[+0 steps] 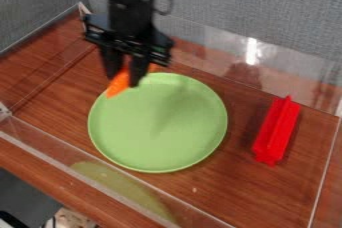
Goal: Put the carrot on the left side
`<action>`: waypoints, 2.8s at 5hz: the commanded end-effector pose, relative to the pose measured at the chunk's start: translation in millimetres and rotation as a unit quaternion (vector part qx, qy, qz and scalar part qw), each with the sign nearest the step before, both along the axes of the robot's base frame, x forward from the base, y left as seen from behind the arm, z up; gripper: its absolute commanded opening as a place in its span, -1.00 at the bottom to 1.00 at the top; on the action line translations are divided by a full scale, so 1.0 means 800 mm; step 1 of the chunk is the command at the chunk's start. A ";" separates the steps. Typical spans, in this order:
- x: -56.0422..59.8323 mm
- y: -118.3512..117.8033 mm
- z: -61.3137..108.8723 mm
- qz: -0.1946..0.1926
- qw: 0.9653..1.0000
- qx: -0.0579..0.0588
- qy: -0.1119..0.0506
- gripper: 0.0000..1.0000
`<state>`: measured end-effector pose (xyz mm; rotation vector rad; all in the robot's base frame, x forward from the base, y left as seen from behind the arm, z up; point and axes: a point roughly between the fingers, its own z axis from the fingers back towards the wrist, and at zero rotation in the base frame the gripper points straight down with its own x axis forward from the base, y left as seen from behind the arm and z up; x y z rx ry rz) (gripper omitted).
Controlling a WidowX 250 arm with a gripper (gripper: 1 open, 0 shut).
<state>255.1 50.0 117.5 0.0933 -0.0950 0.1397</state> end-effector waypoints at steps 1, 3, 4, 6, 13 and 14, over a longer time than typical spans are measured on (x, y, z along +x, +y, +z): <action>0.020 -0.031 0.017 -0.022 0.999 -0.006 -0.040 -1.00; 0.021 -0.044 0.017 -0.038 0.998 -0.003 -0.041 -1.00; 0.005 -0.018 0.030 -0.012 0.999 0.009 -0.042 -1.00; 0.012 -0.028 0.011 -0.019 0.999 0.003 -0.039 -1.00; 0.081 0.114 -0.061 0.074 0.996 0.034 -0.042 1.00; 0.084 0.114 -0.069 0.075 0.996 0.032 -0.040 1.00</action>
